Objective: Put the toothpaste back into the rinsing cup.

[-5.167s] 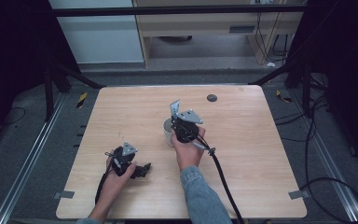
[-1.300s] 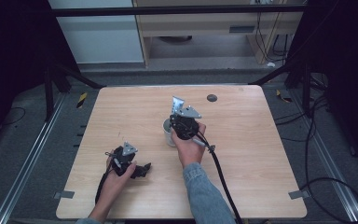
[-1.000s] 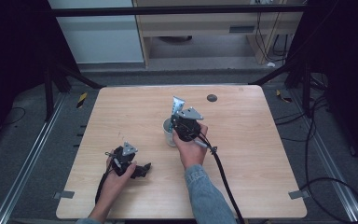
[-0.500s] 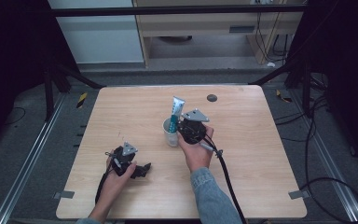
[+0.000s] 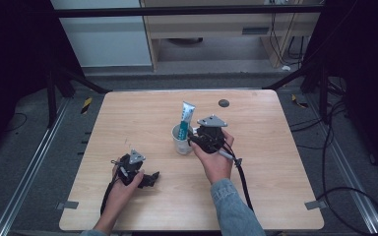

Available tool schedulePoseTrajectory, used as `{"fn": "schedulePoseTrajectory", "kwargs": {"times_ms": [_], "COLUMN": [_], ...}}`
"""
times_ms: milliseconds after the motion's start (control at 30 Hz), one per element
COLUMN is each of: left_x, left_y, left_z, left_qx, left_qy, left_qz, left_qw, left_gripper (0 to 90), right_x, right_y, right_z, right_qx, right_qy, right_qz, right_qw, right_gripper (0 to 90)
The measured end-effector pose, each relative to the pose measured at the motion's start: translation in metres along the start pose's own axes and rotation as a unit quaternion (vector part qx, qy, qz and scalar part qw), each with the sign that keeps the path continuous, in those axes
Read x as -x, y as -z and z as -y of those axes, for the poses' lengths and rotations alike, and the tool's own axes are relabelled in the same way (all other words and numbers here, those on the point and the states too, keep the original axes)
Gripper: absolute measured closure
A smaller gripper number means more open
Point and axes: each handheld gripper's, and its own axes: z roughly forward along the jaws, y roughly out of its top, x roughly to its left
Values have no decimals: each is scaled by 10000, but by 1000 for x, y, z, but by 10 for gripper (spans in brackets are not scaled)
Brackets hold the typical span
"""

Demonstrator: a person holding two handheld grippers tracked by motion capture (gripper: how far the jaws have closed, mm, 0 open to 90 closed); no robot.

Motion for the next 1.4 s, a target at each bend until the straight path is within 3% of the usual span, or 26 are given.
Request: {"fn": "schedulePoseTrajectory", "kwargs": {"times_ms": [167,267,367,800,933,1167,1400], "left_x": [0,0,1,1,1,1,1], "left_y": [0,0,0,0,0,0,0], "left_z": [0,0,0,0,0,0,0], "left_qx": [0,3,4,3,4,3,2], "left_qy": [6,18,26,27,32,34,33], "left_qz": [-4,-11,-17,-20,-21,-24,-24], "left_qw": [10000,10000,10000,10000,10000,10000,10000], "left_gripper": [0,0,0,0,0,0,0], "right_x": [8,13,19,57,72,93,108], "right_y": [3,8,16,55,61,63,63], "right_z": [0,1,2,19,29,48,66], "right_qx": [-216,-448,-552,-867,-948,-1063,-1134], "right_qy": [96,163,273,649,604,571,457], "right_qz": [-128,8,-38,14,13,219,359], "right_qw": [9996,9989,9981,9941,9937,9925,9919], "right_gripper": [152,109,61,99,97,90,103]}}
